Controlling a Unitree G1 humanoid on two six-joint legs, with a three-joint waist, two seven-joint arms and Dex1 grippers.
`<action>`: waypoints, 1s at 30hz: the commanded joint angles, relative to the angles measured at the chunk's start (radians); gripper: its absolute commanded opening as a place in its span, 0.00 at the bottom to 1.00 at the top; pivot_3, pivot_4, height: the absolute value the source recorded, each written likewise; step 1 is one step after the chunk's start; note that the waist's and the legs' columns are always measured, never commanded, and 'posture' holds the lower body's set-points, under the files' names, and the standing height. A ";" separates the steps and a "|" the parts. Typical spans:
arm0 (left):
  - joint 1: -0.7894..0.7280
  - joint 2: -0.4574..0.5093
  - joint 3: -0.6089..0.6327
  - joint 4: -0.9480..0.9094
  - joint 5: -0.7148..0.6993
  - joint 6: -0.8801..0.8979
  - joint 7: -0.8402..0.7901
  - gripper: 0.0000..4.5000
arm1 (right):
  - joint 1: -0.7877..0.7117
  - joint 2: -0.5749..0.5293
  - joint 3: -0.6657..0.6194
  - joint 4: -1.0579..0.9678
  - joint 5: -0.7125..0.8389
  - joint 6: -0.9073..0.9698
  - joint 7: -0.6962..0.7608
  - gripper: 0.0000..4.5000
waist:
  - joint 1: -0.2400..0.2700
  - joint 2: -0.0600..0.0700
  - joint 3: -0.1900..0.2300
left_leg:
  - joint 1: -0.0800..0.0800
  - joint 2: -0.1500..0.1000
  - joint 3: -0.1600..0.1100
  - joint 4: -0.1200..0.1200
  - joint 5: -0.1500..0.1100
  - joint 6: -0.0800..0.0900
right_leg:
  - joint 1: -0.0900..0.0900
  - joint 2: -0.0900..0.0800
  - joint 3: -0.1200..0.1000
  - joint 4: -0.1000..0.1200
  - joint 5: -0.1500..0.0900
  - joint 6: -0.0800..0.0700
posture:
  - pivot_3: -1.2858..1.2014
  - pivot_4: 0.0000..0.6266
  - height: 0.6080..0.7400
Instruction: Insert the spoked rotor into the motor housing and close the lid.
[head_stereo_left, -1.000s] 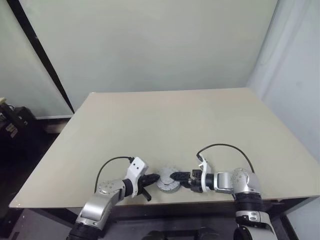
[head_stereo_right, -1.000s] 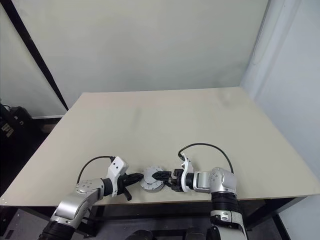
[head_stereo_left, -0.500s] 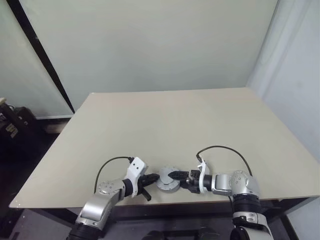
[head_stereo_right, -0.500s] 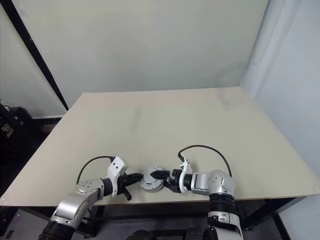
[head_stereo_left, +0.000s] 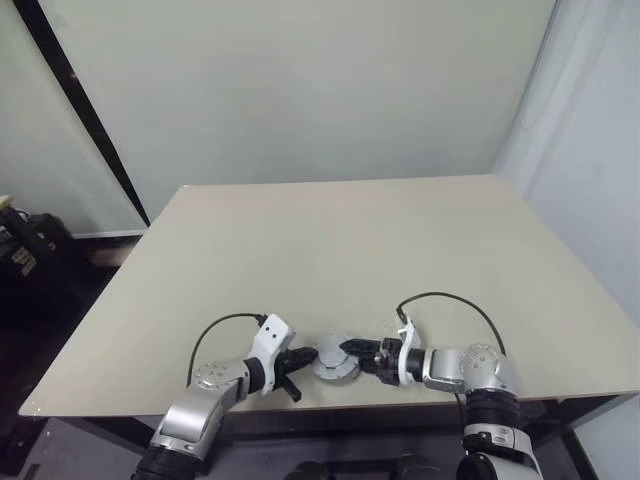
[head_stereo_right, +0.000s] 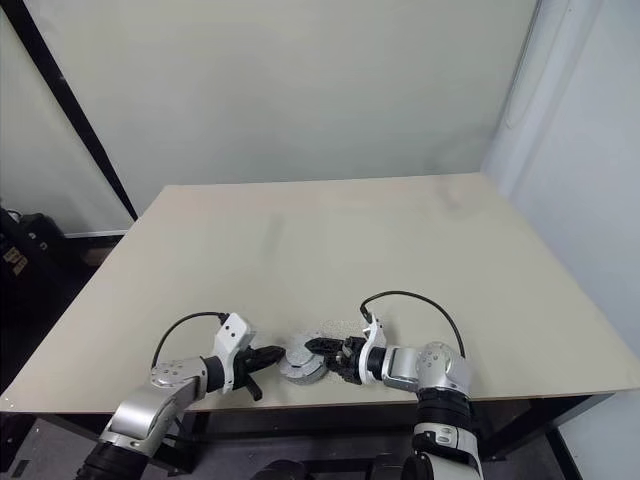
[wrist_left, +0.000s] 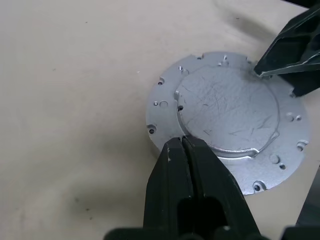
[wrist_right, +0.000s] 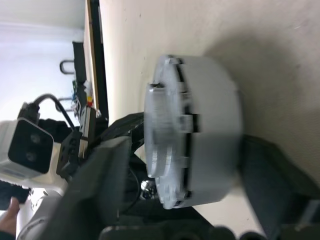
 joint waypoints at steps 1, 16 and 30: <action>0.008 0.001 -0.025 0.015 0.020 0.019 0.001 0.00 | -0.022 0.015 -0.017 -0.014 0.065 0.008 0.014 0.48 | 0.000 0.000 0.000 | 0.000 0.000 0.000 0.000 0.000 0.000 | 0.000 0.000 0.000 0.000 0.000 0.000 | 0.52 0.00 1.00; 0.005 -0.023 0.005 0.008 -0.007 0.040 0.018 0.04 | -0.008 0.003 0.020 -0.030 0.076 0.022 0.021 0.27 | 0.000 0.001 0.000 | -0.001 0.000 0.000 -0.002 0.001 0.001 | -0.001 0.000 0.000 -0.002 0.000 0.000 | 0.52 0.00 1.00; -0.015 -0.029 0.381 -0.008 -0.356 0.278 -0.005 1.00 | -0.021 0.029 -0.062 -0.052 0.155 0.006 0.031 0.27 | -0.022 0.000 0.003 | -0.006 0.000 -0.001 -0.003 0.002 0.004 | -0.007 0.000 0.000 -0.001 0.000 0.000 | 0.52 0.00 1.00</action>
